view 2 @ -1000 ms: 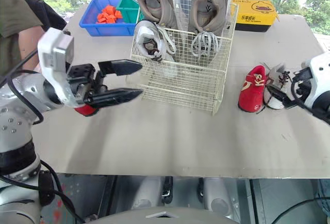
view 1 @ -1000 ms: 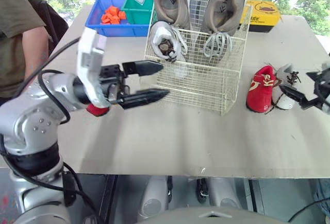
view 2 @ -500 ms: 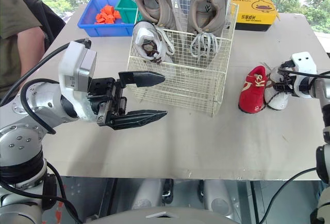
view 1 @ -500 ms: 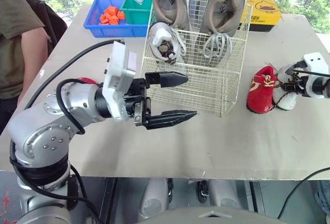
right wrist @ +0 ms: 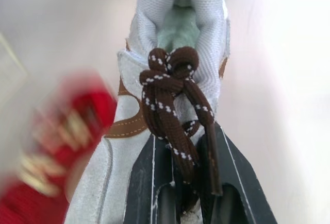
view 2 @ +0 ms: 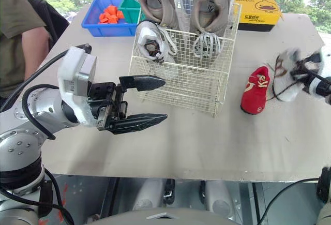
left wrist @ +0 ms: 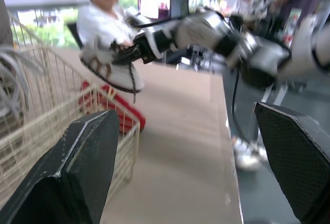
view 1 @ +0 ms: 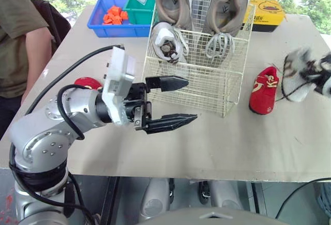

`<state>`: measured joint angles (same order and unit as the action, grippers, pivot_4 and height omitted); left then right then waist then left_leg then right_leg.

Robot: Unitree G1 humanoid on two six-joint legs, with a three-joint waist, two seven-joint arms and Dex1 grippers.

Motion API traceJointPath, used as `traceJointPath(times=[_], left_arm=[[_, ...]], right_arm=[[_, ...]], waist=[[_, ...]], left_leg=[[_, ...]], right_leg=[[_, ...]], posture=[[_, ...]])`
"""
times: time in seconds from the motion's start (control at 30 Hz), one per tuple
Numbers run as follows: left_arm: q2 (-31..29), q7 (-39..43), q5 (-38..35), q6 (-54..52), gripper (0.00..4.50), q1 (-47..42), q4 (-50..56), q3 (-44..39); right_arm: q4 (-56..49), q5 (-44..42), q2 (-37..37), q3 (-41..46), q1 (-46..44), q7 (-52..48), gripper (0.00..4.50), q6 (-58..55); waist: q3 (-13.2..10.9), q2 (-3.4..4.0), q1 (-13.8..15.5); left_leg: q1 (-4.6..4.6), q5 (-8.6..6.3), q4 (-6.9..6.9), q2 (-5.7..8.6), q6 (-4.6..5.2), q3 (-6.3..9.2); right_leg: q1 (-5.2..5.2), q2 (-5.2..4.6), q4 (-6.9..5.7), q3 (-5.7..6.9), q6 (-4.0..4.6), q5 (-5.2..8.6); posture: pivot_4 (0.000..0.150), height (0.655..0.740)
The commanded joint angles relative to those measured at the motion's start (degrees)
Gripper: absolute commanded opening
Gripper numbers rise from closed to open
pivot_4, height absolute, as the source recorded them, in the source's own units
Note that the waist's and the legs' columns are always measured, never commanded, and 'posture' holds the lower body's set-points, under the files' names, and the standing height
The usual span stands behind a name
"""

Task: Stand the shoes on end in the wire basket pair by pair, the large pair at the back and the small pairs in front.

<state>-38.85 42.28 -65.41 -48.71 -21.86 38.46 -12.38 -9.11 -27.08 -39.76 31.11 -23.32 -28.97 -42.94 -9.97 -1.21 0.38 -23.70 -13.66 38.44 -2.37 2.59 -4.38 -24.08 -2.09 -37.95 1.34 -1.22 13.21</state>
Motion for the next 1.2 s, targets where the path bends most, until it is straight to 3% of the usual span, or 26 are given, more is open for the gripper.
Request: traceJointPath(times=[0.03, 0.2, 0.27, 0.4, 0.73, 0.87, 1.03, 1.13, 1.2], left_arm=[[3.10, -3.85, 4.16, 5.59, 4.50, 0.86, -0.08, 0.11], [4.80, -2.92, 6.36, 9.74, 4.50, 4.01, 0.10, 0.45], [4.52, -2.29, 4.31, 10.05, 4.50, 5.86, -0.11, -1.10], [4.00, -2.39, 0.68, 10.88, 4.50, 10.35, 0.92, -4.85], [1.90, -5.50, 1.38, 13.50, 4.50, 17.79, 6.29, -7.90], [2.29, -7.43, 1.98, 14.50, 4.50, 19.11, 7.81, -7.17], [2.76, -8.38, 3.48, 16.15, 4.50, 20.96, 7.73, -6.90], [3.42, -8.93, 4.94, 17.50, 4.50, 22.93, 7.88, -7.04], [3.99, -9.55, 5.49, 18.36, 4.50, 23.90, 7.56, -7.29]], right_arm=[[-21.07, -7.97, 6.64, 3.73, -0.39, 5.62, 0.07, 5.27], [-32.43, -6.47, 16.40, -7.23, -2.62, 13.03, 0.07, 10.60], [-33.34, 1.15, 21.30, -15.84, -3.34, 15.66, 0.07, 17.89], [-24.70, 20.93, 27.61, -30.41, -1.05, 20.12, 0.07, 38.56], [1.49, 39.48, 30.99, -35.33, 0.27, 29.99, 0.07, 66.71], [7.04, 41.75, 30.65, -36.78, 1.16, 29.81, 0.07, 68.49], [9.01, 35.39, 30.51, -38.11, 5.81, 23.34, 0.07, 66.02], [7.05, 29.71, 30.58, -37.96, 9.05, 19.41, 1.05, 63.97], [5.44, 26.83, 30.42, -37.61, 11.33, 17.48, 2.11, 62.68]], waist=[[-0.01, 0.01, -0.46], [0.05, -0.03, -1.16], [0.05, -0.03, -1.13], [0.07, -0.04, -1.23], [0.13, -0.15, -1.12], [0.13, -0.16, -1.14], [0.24, -0.30, -1.29], [0.41, -0.53, -1.23], [0.48, -0.63, -1.10]], left_leg=[[0.01, 0.03, -0.04, -0.01, -0.06, 0.04], [0.05, -0.02, -0.03, 0.01, 0.03, 0.06], [0.03, -0.02, -0.02, 0.04, 0.03, 0.03], [0.02, 0.02, -0.05, 0.04, -0.03, 0.01], [0.00, 0.06, -0.01, 0.15, -0.09, -0.05], [0.02, 0.07, -0.02, 0.12, -0.10, 0.00], [0.14, 0.06, -0.04, 0.09, -0.09, -0.02], [0.74, -0.10, -0.15, 0.04, 0.15, -0.06], [0.94, -0.12, -0.19, 0.03, 0.16, -0.06]], right_leg=[[-0.01, 0.05, -0.01, -0.01, -0.10, 0.06], [0.03, 0.04, -0.01, 0.04, -0.02, 0.03], [0.00, 0.00, -0.02, 0.02, 0.06, -0.01], [-0.07, -0.01, 0.01, -0.01, 0.08, 0.01], [-0.04, -0.19, 0.04, -0.01, 0.22, 0.06], [-0.04, -0.17, -0.01, 0.01, 0.22, 0.06], [0.07, -0.18, 0.00, -0.02, 0.23, 0.07], [0.66, -0.35, 0.07, -0.05, 0.32, 0.12], [0.77, -0.45, 0.07, -0.02, 0.33, 0.15]], posture=[[0.150, 0.7400], [0.150, 0.7400], [0.150, 0.7400], [0.150, 0.7400], [0.150, 0.7400], [0.150, 0.7400], [0.150, 0.7400], [0.150, 0.7400], [0.150, 0.7400]])
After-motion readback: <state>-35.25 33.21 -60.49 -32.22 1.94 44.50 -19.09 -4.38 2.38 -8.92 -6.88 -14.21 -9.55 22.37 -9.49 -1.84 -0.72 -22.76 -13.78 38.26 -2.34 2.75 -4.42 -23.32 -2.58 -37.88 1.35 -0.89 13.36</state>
